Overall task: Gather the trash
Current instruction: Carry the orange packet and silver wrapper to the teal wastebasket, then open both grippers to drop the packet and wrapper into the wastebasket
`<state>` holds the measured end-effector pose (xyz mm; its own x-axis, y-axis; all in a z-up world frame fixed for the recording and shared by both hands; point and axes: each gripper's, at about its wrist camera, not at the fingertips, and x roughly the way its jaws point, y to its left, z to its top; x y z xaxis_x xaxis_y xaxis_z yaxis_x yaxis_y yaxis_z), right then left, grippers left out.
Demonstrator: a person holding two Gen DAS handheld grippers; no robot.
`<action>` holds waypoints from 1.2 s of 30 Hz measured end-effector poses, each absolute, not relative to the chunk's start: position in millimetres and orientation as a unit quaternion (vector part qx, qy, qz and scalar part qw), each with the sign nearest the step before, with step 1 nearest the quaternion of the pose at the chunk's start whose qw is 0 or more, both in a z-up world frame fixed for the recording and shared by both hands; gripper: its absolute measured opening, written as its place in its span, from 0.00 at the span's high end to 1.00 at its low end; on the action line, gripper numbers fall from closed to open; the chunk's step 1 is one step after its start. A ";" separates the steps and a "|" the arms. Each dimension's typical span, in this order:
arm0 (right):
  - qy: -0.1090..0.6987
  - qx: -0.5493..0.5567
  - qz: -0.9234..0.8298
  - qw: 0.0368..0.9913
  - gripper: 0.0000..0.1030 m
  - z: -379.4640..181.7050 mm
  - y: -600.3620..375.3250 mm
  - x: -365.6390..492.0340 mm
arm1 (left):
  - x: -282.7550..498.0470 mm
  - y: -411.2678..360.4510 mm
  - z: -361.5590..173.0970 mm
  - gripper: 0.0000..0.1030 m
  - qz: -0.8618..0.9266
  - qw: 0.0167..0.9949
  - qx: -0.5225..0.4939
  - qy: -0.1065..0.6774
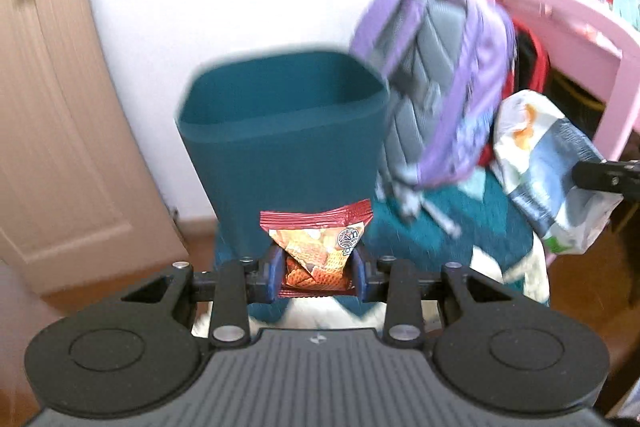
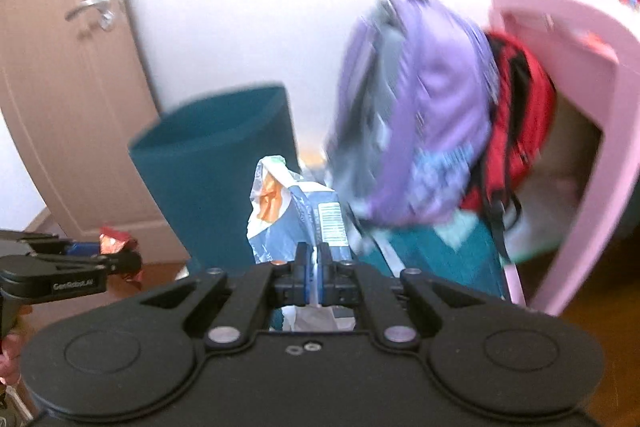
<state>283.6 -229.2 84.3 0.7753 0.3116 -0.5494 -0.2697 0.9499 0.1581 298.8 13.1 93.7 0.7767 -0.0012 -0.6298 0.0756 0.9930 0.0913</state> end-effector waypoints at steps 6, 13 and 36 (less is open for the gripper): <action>0.251 0.010 0.176 0.952 0.97 140.9 -184.1 310.7 | 330.9 26.8 152.4 0.68 -0.006 0.953 0.056 0.297; 0.229 -0.002 0.193 0.954 0.97 171.1 -129.9 361.8 | 392.0 49.6 174.6 0.68 0.018 0.954 0.040 0.298; 0.328 -0.102 0.183 0.921 0.94 77.5 -40.5 472.8 | 515.9 69.4 67.8 0.67 0.031 0.908 0.044 0.415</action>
<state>472.8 -40.5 77.5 0.7180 0.2692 -0.6419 -0.4035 0.9124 -0.0688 515.9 69.4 67.8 0.6531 0.0933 -0.7515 -0.0206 0.9942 0.1055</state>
